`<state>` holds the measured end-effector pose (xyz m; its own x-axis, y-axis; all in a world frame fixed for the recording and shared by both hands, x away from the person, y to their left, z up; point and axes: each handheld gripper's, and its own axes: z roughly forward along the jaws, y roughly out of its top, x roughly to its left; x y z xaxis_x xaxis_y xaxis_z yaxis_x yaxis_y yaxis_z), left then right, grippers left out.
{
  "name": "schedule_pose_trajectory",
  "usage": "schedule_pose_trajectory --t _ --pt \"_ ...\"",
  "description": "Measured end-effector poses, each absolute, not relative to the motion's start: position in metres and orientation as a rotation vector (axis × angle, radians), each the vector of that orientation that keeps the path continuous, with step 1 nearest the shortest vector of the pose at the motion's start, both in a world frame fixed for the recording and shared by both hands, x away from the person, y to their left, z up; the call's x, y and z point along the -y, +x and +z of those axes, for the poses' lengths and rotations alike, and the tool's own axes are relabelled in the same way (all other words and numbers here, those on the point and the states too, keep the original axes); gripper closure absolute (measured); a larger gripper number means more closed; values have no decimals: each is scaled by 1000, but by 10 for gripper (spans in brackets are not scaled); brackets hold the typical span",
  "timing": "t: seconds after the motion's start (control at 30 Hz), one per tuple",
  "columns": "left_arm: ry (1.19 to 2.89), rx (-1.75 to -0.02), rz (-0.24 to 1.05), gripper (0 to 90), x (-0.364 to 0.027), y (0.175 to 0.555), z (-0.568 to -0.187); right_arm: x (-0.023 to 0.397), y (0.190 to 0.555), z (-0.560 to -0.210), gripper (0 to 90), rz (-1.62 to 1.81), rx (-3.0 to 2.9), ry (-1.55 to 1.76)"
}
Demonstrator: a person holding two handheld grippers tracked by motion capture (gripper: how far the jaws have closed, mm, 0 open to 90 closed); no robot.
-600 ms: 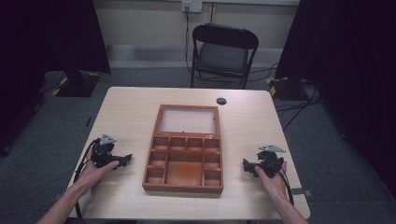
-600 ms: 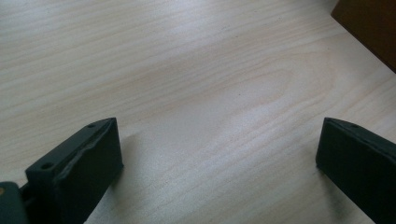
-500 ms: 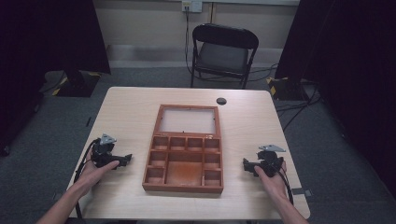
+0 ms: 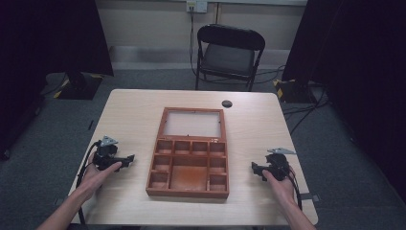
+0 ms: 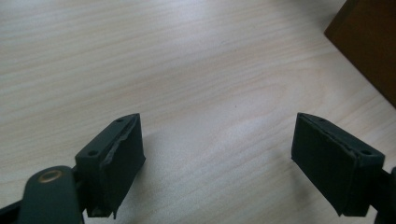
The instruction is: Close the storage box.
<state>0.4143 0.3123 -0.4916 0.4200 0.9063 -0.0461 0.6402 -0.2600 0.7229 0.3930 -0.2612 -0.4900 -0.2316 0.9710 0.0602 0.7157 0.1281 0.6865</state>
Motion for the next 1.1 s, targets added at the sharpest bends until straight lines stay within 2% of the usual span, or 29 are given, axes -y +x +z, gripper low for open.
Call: schedule_pose_trajectory --t 0.47,0.6,0.73,0.83,0.93,1.03,1.1 --pt "1989 -1212 513 220 -292 417 -460 255 398 -472 165 949 -2037 1520" --pt "1931 -1222 541 233 -287 421 -454 248 402 -469 203 1003 -2087 1498" --pt "1986 -1196 513 227 -282 428 -452 238 404 -463 206 1028 -2116 1454" --pt "1938 -1210 569 228 -280 433 -449 233 411 -457 189 1074 -2097 1443" --pt "1972 -1220 515 219 -276 443 -447 229 425 -450 190 1108 -2122 1430" --pt "1935 -1218 537 217 -273 446 -446 224 437 -444 175 1118 -2118 1424" --pt "1971 -1209 496 214 -270 451 -446 219 443 -440 175 1128 -2113 1413"
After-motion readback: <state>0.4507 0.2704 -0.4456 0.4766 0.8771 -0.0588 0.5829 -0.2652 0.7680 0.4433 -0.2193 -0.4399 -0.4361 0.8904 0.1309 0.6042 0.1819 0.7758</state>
